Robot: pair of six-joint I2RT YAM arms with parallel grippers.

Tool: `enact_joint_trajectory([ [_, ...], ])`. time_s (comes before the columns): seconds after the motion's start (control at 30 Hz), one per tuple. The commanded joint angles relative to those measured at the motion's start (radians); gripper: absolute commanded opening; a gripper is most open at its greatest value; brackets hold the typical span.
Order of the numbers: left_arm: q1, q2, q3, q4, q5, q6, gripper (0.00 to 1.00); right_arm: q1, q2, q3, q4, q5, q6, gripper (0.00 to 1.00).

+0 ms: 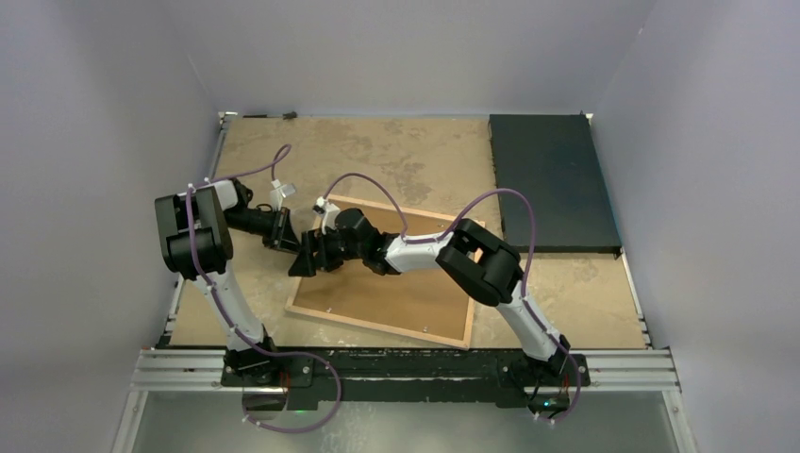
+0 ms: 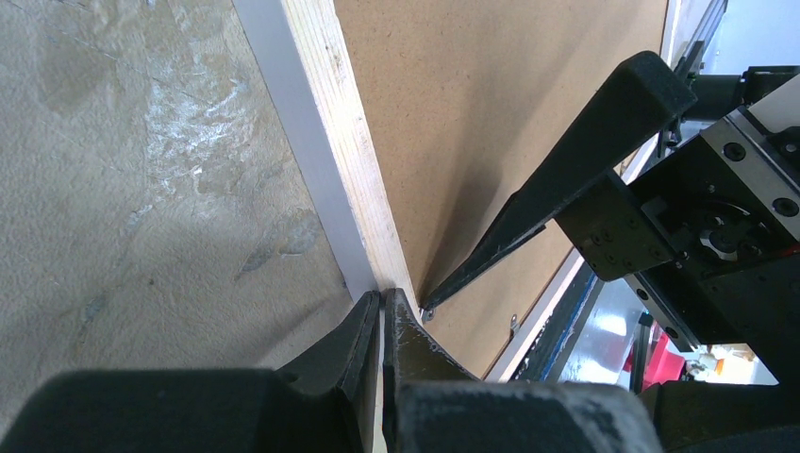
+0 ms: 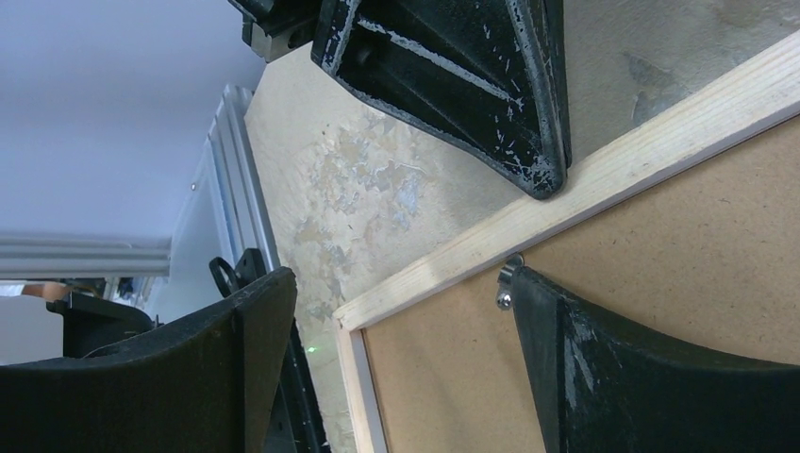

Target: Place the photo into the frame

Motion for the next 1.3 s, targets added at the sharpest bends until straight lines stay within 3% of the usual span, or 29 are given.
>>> enact_joint_trajectory([
  [0.0,-0.014,-0.023,-0.005,0.033,-0.003,0.021,0.00,0.022,0.040,-0.002,-0.014,-0.062,0.020,0.86],
  [0.53,-0.014,-0.022,-0.005,0.026,0.001,0.027,0.00,0.024,0.037,0.010,-0.028,-0.092,0.018,0.85],
  [0.73,-0.009,-0.034,0.011,0.000,-0.001,0.037,0.00,0.014,-0.015,0.059,-0.102,-0.092,-0.033,0.91],
  [0.9,0.022,-0.044,0.058,-0.052,-0.016,0.066,0.00,-0.089,-0.265,-0.121,-0.150,-0.003,-0.064,0.99],
  [1.03,0.042,-0.059,0.100,-0.078,-0.057,0.083,0.00,-0.228,-0.528,-0.346,-0.329,0.167,-0.085,0.99],
  [1.27,0.025,-0.131,-0.022,0.087,-0.226,0.059,0.00,-0.446,-0.920,-0.721,-0.584,0.382,-0.079,0.99],
])
